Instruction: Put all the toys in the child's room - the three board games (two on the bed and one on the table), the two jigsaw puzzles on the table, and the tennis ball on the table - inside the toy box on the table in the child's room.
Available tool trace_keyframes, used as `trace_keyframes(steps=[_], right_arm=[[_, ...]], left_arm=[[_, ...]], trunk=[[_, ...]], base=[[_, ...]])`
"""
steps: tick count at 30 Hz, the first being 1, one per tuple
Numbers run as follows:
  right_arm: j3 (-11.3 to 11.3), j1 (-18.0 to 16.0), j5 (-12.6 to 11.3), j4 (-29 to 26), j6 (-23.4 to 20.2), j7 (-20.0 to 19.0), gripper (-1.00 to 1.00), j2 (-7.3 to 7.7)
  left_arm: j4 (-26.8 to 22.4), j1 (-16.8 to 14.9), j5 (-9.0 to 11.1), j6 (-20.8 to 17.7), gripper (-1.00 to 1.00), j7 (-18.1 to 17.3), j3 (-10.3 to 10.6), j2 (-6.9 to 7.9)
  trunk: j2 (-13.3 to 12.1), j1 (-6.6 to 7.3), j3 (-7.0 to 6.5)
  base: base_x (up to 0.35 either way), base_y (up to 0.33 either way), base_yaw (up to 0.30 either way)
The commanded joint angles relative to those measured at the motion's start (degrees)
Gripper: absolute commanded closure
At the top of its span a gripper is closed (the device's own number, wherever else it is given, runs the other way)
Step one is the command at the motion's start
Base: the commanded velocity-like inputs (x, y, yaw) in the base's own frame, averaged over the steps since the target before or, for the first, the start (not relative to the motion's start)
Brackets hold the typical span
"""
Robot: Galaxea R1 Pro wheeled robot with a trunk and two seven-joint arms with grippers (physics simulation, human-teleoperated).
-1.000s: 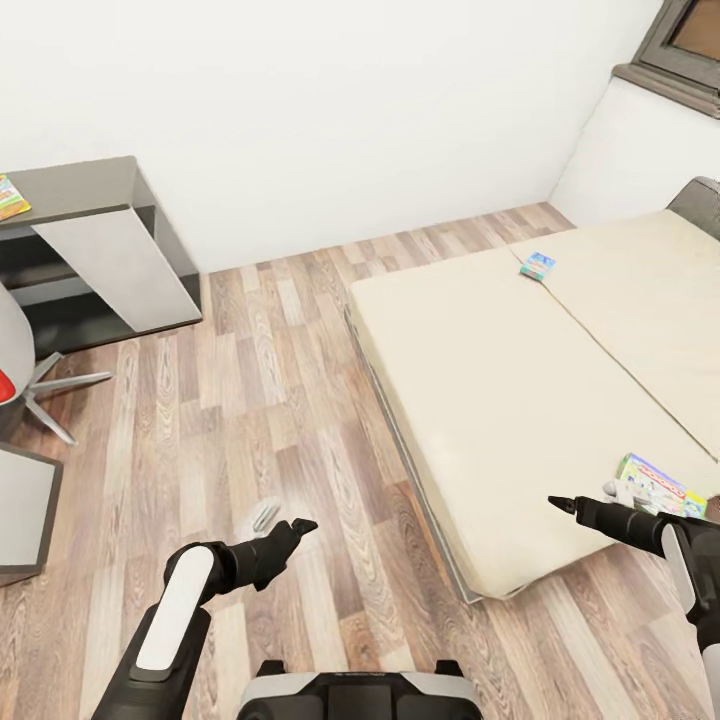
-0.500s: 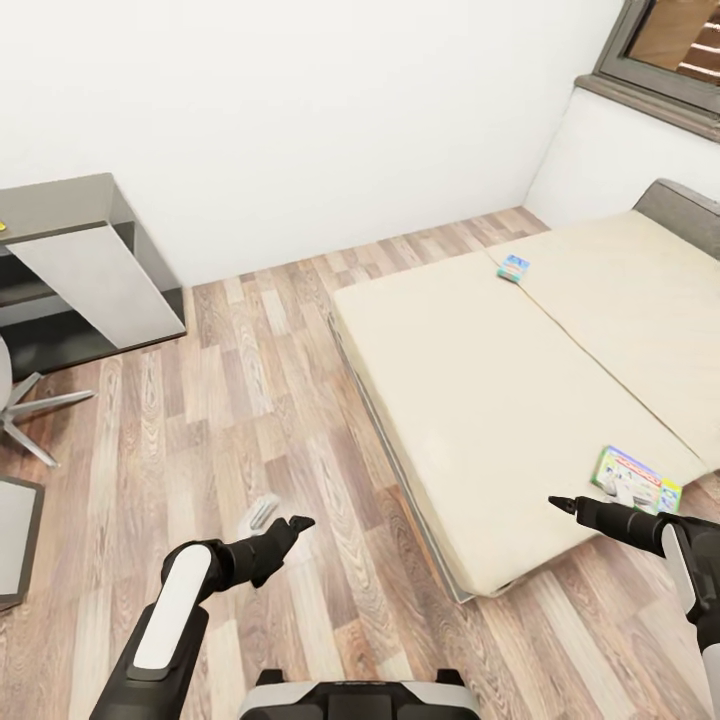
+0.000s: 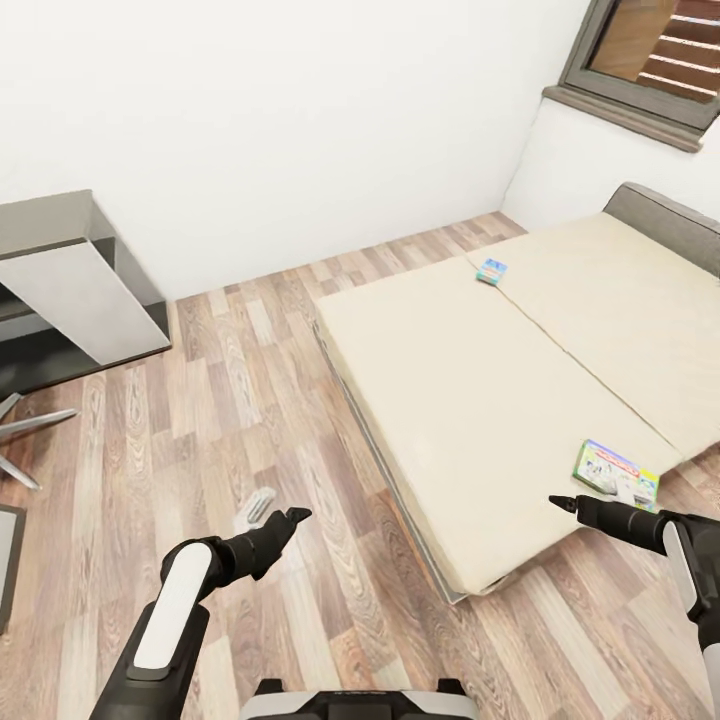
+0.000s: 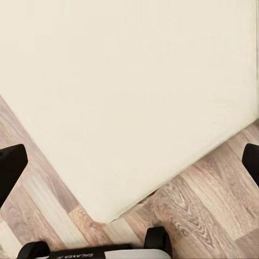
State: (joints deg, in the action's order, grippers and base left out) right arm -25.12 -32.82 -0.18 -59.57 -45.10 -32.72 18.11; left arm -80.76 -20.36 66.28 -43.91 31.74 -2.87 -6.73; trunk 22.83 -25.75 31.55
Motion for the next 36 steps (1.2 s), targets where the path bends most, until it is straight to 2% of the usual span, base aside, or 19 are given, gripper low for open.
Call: trace_keyframes(steps=[1,5,11,16,27,36], right_arm=[[-0.08,-0.05,0.03,-0.17,-0.6,-0.21,-1.0,-0.01],[-0.05,-0.05,0.03,-0.44,-1.07,-0.18,-1.0,-0.03],[-0.03,-0.05,0.0,-0.53,-1.31,-0.1,-1.0,-0.06],[0.03,-0.05,0.0,-0.59,-1.44,0.09,-1.0,-0.18],[0.01,-0.05,-0.09,-0.62,-1.33,0.18,-1.0,-0.32],[-0.01,-0.04,-0.15,-0.57,-1.24,0.1,-1.0,-0.47]], left_arm=[[0.18,-0.03,0.61,0.56,-1.0,0.53,0.29,-0.09],[1.25,-0.03,0.56,2.72,-1.0,0.48,1.73,-0.15],[2.79,-0.03,0.54,4.08,-1.0,0.45,3.09,-0.17],[5.99,-0.03,0.52,4.92,-1.0,0.44,4.26,-0.18],[7.18,-0.03,0.05,5.33,-1.0,0.49,4.87,-0.14],[7.14,-0.03,-1.94,5.32,-1.0,0.54,4.71,0.32]], trunk=[[0.09,-0.04,-0.01],[0.09,-0.04,-0.36],[0.09,-0.04,-0.89],[0.09,-0.04,-1.31],[0.09,-0.04,-1.93],[0.09,-0.04,-2.07]], base=[[0.0,0.0,-0.127],[0.0,0.0,-0.129],[0.0,0.0,-0.139],[0.0,0.0,-0.158],[0.0,0.0,-0.119],[0.0,0.0,-0.034]])
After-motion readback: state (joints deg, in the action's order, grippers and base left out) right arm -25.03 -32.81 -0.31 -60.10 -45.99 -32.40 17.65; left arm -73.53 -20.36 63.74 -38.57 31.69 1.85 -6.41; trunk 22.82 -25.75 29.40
